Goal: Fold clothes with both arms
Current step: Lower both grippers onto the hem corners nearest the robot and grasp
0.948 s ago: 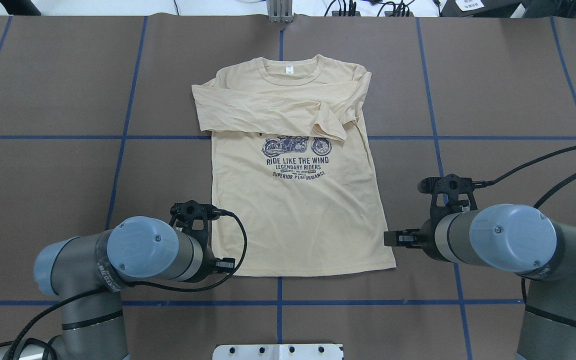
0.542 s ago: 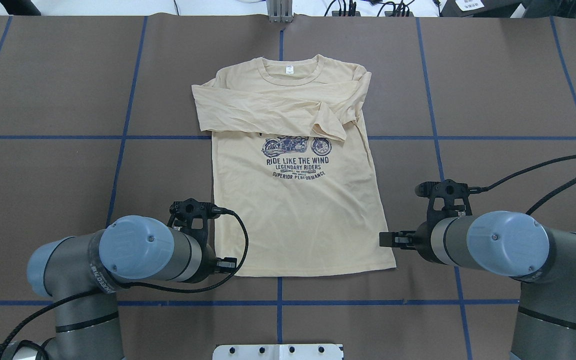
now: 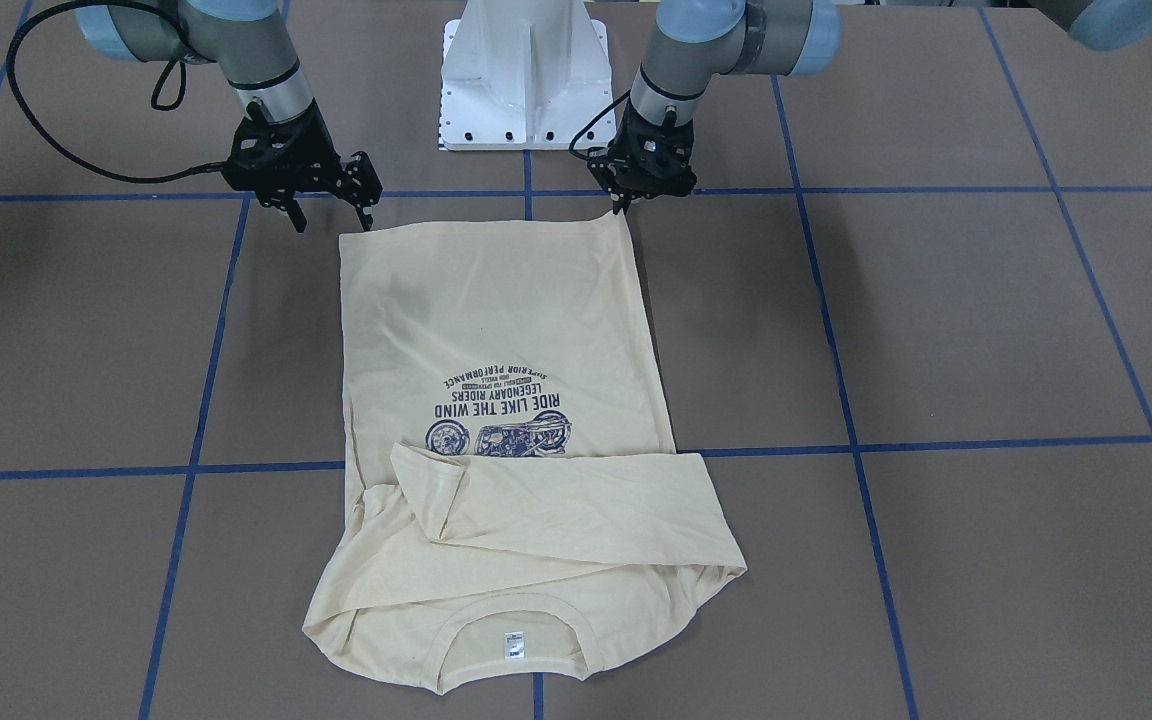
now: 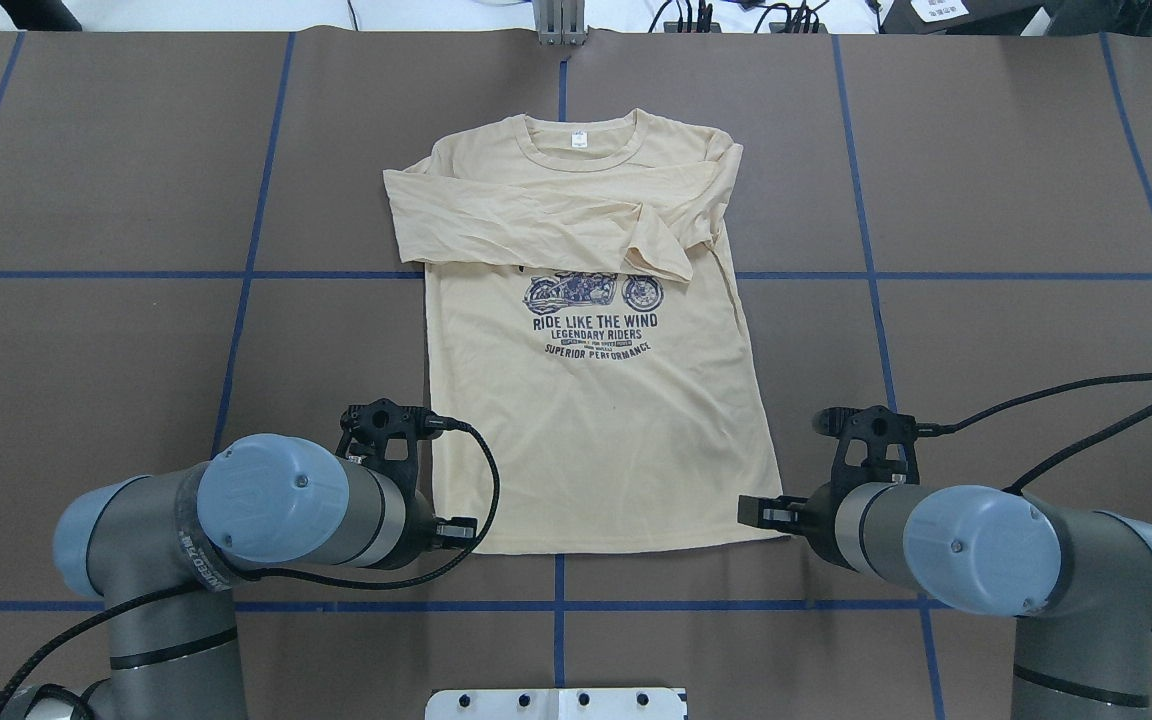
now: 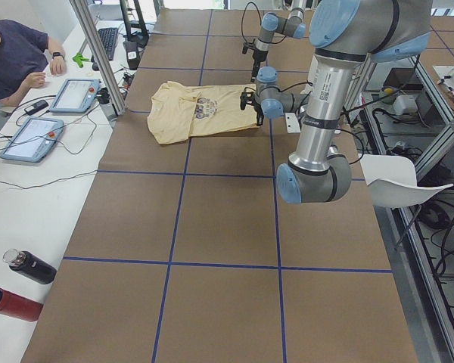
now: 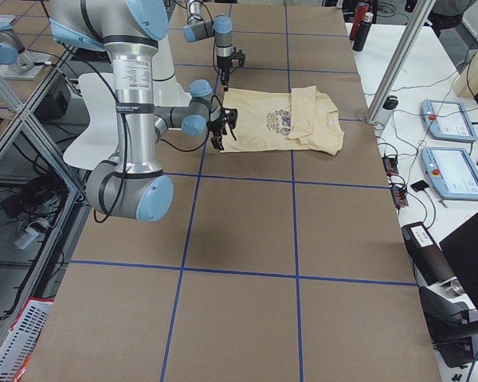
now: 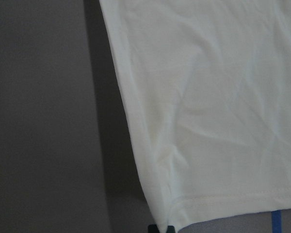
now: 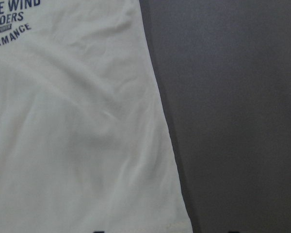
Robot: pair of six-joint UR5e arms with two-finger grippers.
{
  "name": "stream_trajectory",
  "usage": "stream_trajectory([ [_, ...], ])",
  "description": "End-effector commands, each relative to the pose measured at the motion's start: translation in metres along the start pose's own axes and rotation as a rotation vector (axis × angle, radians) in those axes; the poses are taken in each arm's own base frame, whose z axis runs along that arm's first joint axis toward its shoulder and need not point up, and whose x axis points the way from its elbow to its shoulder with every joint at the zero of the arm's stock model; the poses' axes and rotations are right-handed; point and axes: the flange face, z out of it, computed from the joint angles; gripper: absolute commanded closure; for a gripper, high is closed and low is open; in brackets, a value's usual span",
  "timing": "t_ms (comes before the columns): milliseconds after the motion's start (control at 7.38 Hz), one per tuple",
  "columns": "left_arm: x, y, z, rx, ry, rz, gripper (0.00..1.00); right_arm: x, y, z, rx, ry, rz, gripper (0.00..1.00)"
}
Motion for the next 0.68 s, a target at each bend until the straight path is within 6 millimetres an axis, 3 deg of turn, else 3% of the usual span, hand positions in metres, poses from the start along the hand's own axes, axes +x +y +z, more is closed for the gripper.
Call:
stream_trajectory([
  [0, 0.002, 0.002, -0.005, -0.003, -0.010, -0.004, 1.00, -0.001, 0.017, 0.014, -0.002, 0.017, -0.015, 0.41],
  [542, 0.006, 0.006, -0.020, -0.008, -0.017, -0.003, 1.00, 0.009, 0.018, 0.027, 0.007, 0.049, -0.027, 0.46],
])
